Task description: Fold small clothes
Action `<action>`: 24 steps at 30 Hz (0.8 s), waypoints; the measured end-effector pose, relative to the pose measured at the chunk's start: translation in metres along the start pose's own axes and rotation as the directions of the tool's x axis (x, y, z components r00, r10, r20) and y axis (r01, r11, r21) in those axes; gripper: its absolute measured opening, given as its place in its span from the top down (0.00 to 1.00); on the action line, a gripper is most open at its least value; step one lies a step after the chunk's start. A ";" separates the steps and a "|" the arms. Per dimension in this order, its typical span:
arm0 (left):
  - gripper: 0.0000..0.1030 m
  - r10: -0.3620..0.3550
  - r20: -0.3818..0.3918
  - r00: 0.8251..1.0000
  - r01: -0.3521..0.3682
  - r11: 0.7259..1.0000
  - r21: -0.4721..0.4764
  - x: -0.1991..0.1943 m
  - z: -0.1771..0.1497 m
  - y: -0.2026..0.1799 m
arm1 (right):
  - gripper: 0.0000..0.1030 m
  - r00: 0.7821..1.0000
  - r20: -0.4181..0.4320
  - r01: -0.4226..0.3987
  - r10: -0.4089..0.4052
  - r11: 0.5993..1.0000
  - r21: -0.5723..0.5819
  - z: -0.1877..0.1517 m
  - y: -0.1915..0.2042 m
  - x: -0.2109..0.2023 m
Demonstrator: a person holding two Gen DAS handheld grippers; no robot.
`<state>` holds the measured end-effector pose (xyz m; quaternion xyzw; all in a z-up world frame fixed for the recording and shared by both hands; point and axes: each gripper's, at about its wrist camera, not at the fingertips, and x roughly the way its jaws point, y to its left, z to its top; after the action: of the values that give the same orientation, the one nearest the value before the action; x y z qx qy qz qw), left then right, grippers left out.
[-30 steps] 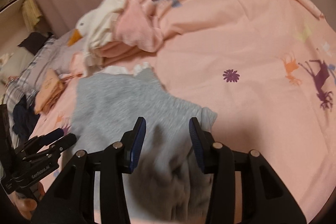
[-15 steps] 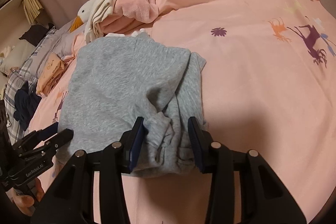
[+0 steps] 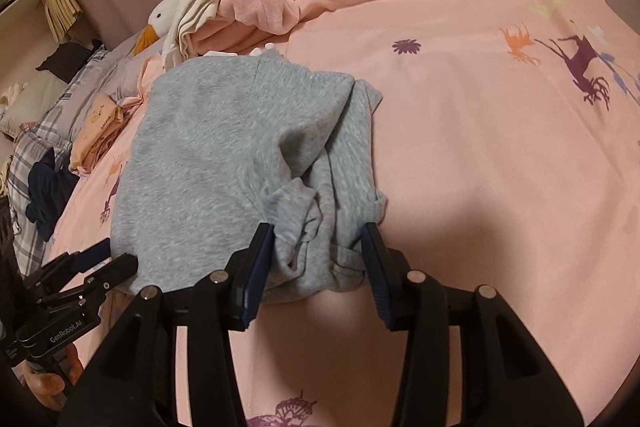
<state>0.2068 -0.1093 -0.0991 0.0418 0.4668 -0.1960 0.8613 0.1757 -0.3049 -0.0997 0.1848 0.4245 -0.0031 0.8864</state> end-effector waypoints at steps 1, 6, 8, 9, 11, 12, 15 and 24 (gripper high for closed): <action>0.44 -0.022 -0.015 1.000 0.022 1.000 -0.019 0.000 -0.002 0.004 | 0.56 1.000 0.000 -0.004 0.004 1.000 0.003 -0.001 -0.001 -0.002; 0.43 -0.089 -0.059 0.994 0.081 0.989 -0.121 -0.003 -0.012 0.028 | 0.43 0.999 -0.010 -0.033 0.034 0.999 0.032 -0.008 -0.013 -0.018; 0.42 -0.116 -0.064 0.991 0.105 0.984 -0.146 -0.005 -0.011 0.034 | 0.40 0.999 -0.023 -0.039 0.040 0.998 0.044 -0.011 -0.019 -0.021; 0.42 -0.129 -0.067 0.989 0.117 0.980 -0.160 -0.006 -0.009 0.037 | 0.38 0.998 -0.035 -0.046 0.048 0.997 0.055 -0.012 -0.023 -0.021; 0.39 -0.148 -0.064 0.987 0.133 0.973 -0.189 -0.006 -0.006 0.042 | 0.36 0.996 -0.043 -0.079 0.082 0.994 0.081 -0.012 -0.028 -0.022; 0.37 -0.168 -0.066 0.984 0.151 0.965 -0.213 -0.005 -0.003 0.045 | 0.35 0.994 -0.042 -0.097 0.101 0.991 0.097 -0.011 -0.030 -0.022; 0.34 -0.235 -0.061 0.970 0.211 0.939 -0.272 -0.001 0.003 0.051 | 0.22 0.985 -0.050 -0.158 0.167 0.976 0.152 -0.008 -0.035 -0.018; 0.31 -0.283 -0.068 0.957 0.248 0.915 -0.319 0.019 0.020 0.048 | 0.19 0.976 -0.065 -0.191 0.207 0.962 0.196 0.009 -0.027 0.005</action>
<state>0.2500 -0.0760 -0.1091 -0.1455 0.5407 -0.2334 0.7950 0.1812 -0.3322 -0.1071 0.3098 0.4390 0.0537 0.8417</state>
